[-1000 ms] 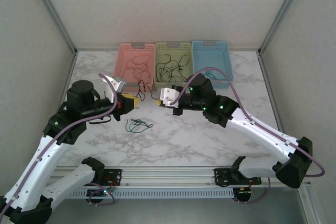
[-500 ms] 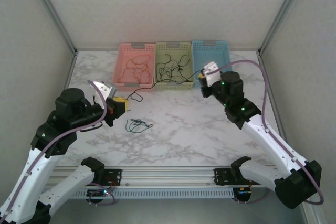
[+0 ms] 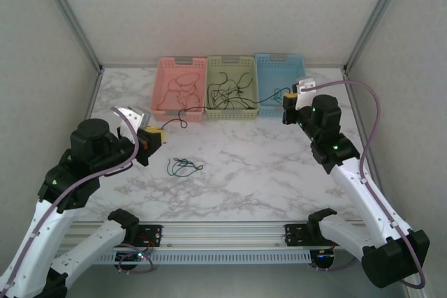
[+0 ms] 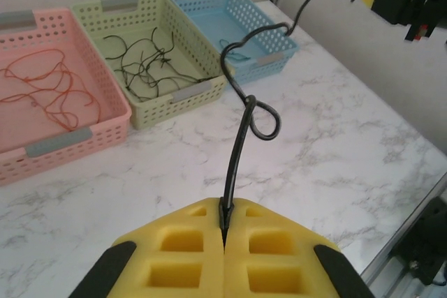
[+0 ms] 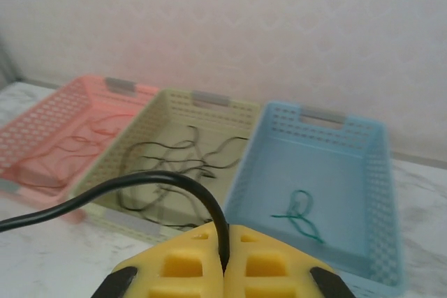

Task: Untangle the cables

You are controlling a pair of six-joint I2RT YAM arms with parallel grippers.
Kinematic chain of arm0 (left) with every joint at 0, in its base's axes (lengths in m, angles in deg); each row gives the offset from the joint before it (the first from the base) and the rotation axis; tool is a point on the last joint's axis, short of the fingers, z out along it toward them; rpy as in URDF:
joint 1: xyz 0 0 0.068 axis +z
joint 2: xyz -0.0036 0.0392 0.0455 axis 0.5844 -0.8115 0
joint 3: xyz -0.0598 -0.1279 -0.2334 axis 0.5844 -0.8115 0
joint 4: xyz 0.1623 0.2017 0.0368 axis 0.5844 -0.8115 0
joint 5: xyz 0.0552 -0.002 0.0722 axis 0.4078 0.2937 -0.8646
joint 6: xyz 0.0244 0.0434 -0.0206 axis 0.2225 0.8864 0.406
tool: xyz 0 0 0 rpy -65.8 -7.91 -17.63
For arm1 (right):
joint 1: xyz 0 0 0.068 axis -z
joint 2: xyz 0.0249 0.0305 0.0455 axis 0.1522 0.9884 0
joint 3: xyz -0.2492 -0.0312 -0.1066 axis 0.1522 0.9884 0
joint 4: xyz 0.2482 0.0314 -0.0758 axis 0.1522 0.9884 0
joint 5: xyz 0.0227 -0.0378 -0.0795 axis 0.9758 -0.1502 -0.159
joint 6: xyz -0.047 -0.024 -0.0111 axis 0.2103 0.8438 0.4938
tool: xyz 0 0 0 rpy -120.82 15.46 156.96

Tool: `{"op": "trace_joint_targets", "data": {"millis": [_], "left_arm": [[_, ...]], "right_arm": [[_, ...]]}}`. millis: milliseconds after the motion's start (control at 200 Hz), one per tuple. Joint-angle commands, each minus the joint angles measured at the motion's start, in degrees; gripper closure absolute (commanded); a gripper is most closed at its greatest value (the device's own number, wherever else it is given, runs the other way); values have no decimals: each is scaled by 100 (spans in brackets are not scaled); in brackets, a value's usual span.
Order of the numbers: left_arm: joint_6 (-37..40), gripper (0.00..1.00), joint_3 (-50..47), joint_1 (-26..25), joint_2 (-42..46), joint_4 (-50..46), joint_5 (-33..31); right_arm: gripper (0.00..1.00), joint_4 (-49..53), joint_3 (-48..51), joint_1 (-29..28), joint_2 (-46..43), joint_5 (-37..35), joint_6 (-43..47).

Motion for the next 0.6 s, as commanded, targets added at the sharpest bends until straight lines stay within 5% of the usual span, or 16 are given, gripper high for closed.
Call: {"op": "trace_joint_targets", "data": {"millis": [0, 385, 596], "left_arm": [[-676, 100, -22, 32, -290, 715, 13], [-1853, 100, 1371, 33, -4177, 2261, 306], [-1877, 100, 3385, -236, -6435, 2206, 837]], "right_arm": [[100, -388, -193, 27, 225, 796, -593], [100, 386, -1834, -876, 2252, 673, -361], [100, 742, -2638, -1113, 3188, 637, -275]]}}
